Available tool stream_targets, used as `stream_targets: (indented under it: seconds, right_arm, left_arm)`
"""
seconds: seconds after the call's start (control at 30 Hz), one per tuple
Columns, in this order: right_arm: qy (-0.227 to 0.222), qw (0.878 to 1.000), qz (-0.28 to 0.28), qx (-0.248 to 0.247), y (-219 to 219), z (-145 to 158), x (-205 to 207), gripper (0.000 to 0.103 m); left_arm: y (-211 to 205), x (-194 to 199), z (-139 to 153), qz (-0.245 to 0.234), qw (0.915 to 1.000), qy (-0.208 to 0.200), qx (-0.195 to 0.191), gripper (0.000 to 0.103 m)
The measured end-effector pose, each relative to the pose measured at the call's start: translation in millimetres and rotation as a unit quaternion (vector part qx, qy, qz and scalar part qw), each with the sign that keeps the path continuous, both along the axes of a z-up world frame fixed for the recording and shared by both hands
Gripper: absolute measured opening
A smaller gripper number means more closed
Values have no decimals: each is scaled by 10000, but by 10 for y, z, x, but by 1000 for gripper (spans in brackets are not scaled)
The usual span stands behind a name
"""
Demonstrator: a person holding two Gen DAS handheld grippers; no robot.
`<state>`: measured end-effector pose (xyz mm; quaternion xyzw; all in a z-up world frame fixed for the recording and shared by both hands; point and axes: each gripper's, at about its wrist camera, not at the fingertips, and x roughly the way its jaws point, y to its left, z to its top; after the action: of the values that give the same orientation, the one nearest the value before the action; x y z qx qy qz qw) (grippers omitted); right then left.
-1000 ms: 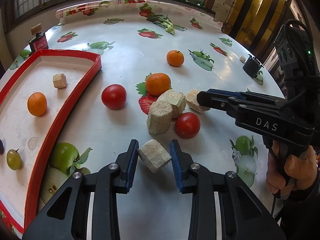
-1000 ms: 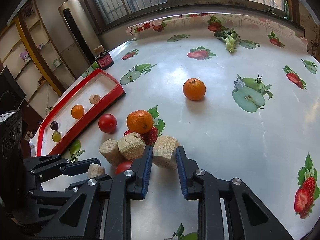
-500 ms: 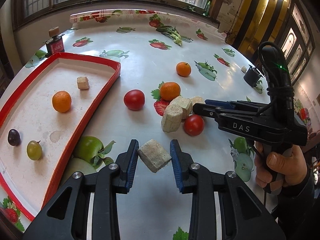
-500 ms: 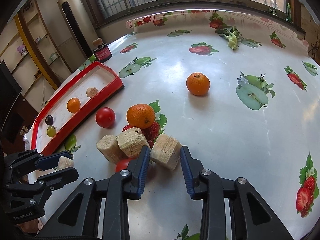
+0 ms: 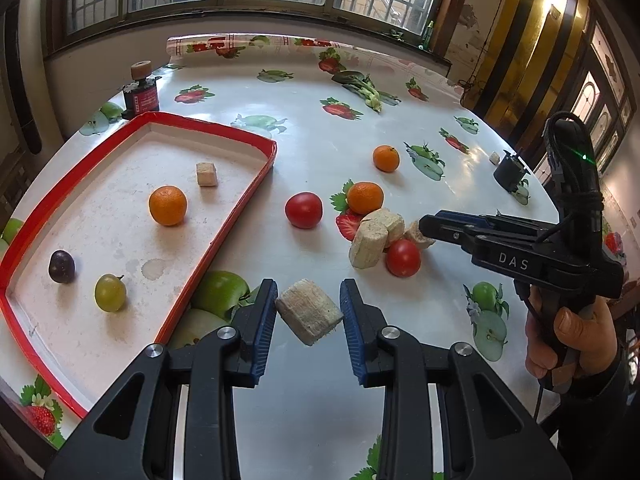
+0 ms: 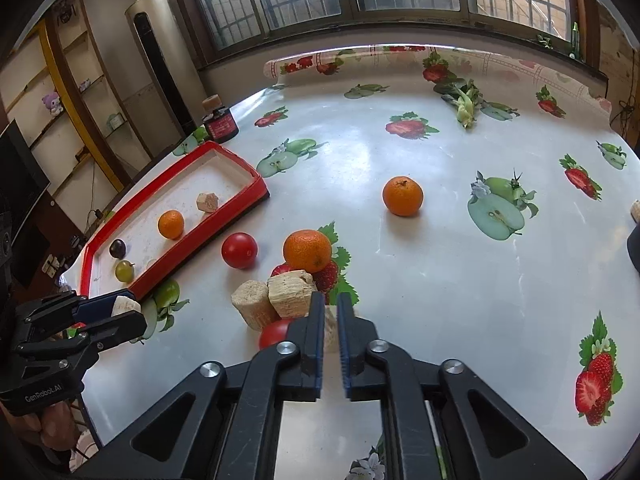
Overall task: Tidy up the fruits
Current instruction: 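Grasp a wooden block with the left gripper while the right gripper grasps another block, then carry both wooden blocks toward the red tray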
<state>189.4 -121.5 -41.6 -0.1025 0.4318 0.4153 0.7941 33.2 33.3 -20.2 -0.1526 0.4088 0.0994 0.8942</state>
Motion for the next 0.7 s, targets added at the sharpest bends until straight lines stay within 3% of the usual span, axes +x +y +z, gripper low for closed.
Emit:
stream_targets:
  seconds: [0.1, 0.23, 0.33, 0.5, 0.7]
  right_arm:
    - [-32, 9998, 3, -199, 6, -102, -18, 37]
    - [-65, 9998, -68, -199, 5, -142, 41, 36]
    - [165, 9996, -191, -99, 3, -204, 187, 37]
    - [357, 9990, -257, -18, -18, -269, 270, 31]
    - [125, 9995, -257, 141, -80, -109, 136, 30]
  left_arm:
    - [-1, -6, -10, -10, 10000, 11, -15, 30]
    - [-8, 17, -11, -16, 10000, 16, -29, 30]
    - [-15, 6, -3, -24, 10000, 7, -26, 30]
    - [8, -1, 7, 16, 10000, 8, -14, 30]
    - [61, -38, 41, 76, 10000, -42, 7, 30]
